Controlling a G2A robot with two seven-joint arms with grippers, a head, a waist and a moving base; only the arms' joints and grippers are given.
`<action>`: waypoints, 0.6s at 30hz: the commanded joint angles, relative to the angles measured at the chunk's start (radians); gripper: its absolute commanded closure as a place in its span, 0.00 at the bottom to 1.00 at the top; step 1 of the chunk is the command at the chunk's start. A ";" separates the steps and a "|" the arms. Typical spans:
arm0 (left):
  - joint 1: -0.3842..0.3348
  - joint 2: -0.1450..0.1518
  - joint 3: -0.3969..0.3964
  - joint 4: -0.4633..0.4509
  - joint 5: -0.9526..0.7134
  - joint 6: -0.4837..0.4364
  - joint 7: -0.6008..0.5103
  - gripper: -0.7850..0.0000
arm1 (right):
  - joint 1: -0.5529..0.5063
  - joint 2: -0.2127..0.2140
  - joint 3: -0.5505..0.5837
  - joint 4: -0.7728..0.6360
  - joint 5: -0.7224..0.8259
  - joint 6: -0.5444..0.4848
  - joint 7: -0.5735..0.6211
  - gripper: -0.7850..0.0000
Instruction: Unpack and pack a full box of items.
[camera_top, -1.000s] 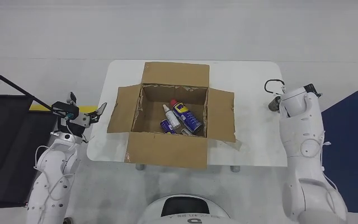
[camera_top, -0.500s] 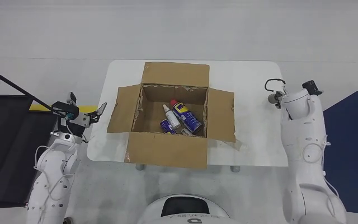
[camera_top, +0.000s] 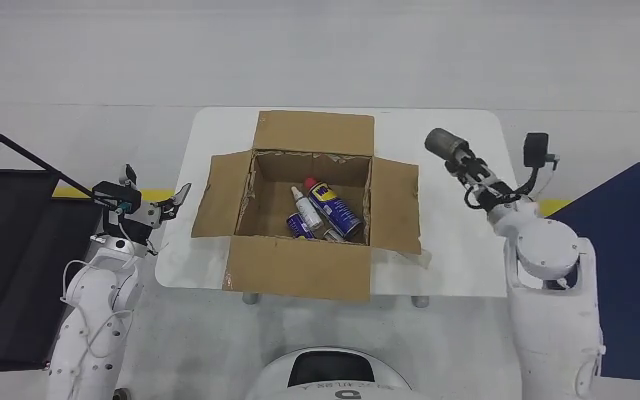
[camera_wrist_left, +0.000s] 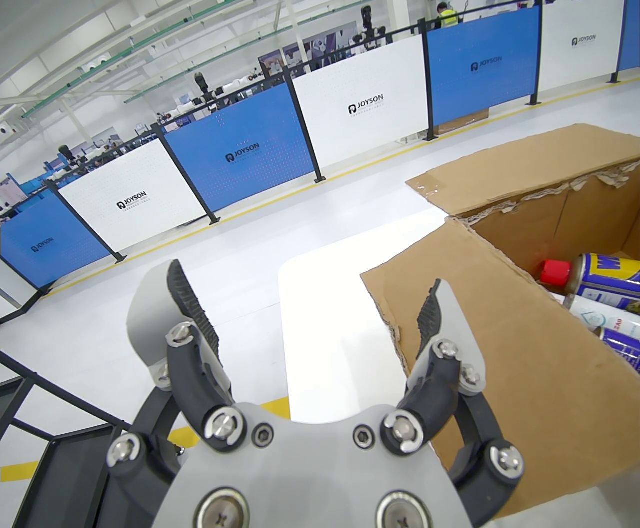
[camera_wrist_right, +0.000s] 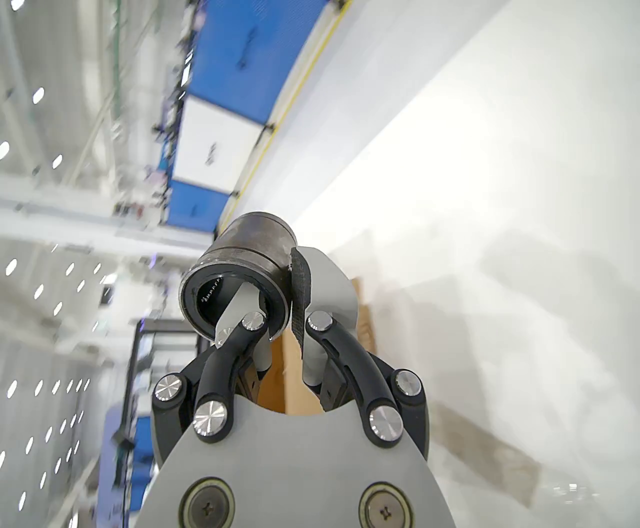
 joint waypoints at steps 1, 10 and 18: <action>0.000 0.000 0.000 0.000 0.000 0.000 0.000 0.00 | 0.009 0.004 -0.060 -0.015 -0.077 -0.030 0.061 1.00; 0.000 0.000 0.000 0.000 0.000 0.000 0.000 0.00 | 0.124 0.009 -0.331 -0.007 -0.349 -0.003 0.188 1.00; 0.000 0.000 0.000 0.000 0.000 0.000 0.000 0.00 | 0.261 -0.009 -0.539 0.065 -0.504 0.118 0.220 1.00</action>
